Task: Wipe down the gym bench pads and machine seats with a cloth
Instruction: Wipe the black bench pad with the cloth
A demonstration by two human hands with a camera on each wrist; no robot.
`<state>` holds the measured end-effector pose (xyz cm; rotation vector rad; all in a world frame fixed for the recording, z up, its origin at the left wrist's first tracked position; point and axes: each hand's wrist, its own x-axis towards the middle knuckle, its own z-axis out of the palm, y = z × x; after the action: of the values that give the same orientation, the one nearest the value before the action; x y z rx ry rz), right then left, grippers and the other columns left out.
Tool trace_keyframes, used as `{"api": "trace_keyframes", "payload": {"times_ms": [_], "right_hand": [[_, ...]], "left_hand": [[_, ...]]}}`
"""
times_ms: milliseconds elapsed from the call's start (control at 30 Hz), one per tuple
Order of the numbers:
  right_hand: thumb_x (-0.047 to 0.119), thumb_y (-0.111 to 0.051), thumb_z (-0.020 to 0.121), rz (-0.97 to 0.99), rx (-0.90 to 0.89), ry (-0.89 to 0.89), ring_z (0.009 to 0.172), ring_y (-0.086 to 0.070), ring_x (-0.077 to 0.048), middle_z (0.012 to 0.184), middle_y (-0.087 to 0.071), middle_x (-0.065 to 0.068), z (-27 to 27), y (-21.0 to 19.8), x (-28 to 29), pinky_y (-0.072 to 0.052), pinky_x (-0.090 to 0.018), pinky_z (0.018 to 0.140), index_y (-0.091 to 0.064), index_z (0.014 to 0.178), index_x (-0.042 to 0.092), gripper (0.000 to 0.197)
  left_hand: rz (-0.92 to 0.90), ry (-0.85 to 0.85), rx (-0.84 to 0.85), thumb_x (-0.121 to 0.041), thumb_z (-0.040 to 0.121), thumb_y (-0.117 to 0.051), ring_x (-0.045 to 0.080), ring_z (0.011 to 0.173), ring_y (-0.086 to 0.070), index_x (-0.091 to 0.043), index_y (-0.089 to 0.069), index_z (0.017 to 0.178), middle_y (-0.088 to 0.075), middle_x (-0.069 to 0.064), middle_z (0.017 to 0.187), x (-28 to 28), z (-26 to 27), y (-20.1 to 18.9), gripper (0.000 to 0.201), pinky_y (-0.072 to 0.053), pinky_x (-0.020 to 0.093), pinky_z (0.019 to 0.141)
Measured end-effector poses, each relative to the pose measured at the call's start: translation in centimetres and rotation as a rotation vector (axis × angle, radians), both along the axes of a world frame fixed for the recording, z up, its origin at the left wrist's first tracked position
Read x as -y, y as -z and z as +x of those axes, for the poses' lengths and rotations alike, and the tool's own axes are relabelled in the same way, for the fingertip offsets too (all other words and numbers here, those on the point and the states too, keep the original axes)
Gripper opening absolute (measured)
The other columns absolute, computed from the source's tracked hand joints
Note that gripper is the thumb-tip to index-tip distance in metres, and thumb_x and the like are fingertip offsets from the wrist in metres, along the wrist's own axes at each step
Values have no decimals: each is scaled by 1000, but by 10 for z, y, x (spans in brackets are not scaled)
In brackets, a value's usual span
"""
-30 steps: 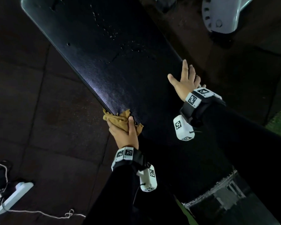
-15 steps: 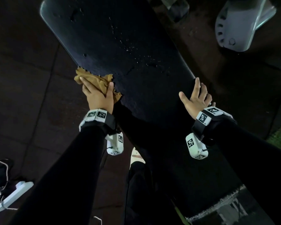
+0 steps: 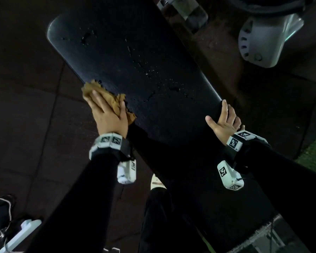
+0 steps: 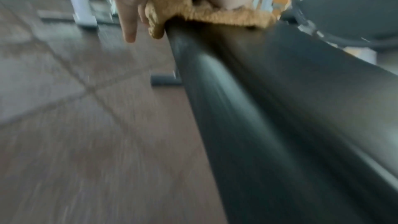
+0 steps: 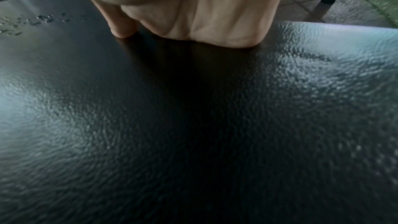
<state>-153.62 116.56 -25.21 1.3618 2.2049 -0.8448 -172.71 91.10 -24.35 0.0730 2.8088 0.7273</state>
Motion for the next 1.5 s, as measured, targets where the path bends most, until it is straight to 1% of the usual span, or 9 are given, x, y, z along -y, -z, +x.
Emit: {"api": "trace_keyframes", "payload": {"times_ms": [167,233,400,567,700,967,1100,1300,1500], "right_hand": [[85,-23,68,-25,23,-11,142,-2,-32,147,5,28,-1,-2,-1,3,-55,110,27,123,67,76],[83,-24,68,-42,41,-12,142,-1,-32,149,6,25,-1,-4,-2,3,-55,110,25,124,65,76],[81,-23,72,-81,79,-39,142,3,-33,150,12,23,-1,-8,-3,5,-54,111,28,123,63,75],[77,-25,78,-92,91,-44,142,5,-32,151,13,22,-1,-11,-3,6,-54,111,28,126,60,73],[73,-27,82,-101,95,-49,142,5,-32,151,15,20,-1,-13,-2,6,-54,111,27,127,59,72],[70,-26,83,-128,122,-65,142,7,-29,152,17,18,-3,-18,-2,7,-53,112,26,133,53,74],[71,-27,83,-144,125,-62,142,8,-29,151,18,18,-4,-19,-3,8,-53,112,27,132,54,75],[72,-25,82,-147,112,-70,142,7,-30,151,18,19,-2,-17,-4,7,-54,111,27,131,54,74],[76,-22,77,-165,136,-66,142,8,-31,150,19,20,-3,-13,-6,7,-54,111,30,128,55,76]], "left_hand": [[-289,212,-14,-75,85,-26,35,145,5,-22,-6,152,5,9,160,-6,-74,-3,89,-4,58,113],[-349,362,-9,-80,83,-17,34,145,9,-25,-5,152,5,4,160,-18,-83,-5,89,6,57,112],[-304,707,-32,-64,92,-20,40,144,6,-21,-12,152,0,7,160,-51,-38,-6,74,4,54,115],[-288,866,-104,-47,97,-26,42,144,-4,-16,-20,151,-13,10,159,-32,39,-4,63,-3,50,118],[-336,777,-115,-34,95,-33,45,142,-13,-14,-28,149,-24,12,156,4,42,-4,57,-20,54,115],[-271,315,-23,-50,95,-24,39,145,-1,-21,-15,152,-7,8,160,-26,-54,0,64,-7,55,117],[-294,420,-39,-51,95,-23,43,144,1,-17,-13,152,-5,11,160,-65,-46,0,67,-1,55,116],[-242,597,-109,-44,97,-33,41,144,-3,-15,-20,151,-11,10,159,-59,49,1,63,-1,49,117],[-322,470,-84,-41,97,-37,41,144,-11,-11,-27,149,-19,14,157,-14,83,0,61,-18,53,116]]}}
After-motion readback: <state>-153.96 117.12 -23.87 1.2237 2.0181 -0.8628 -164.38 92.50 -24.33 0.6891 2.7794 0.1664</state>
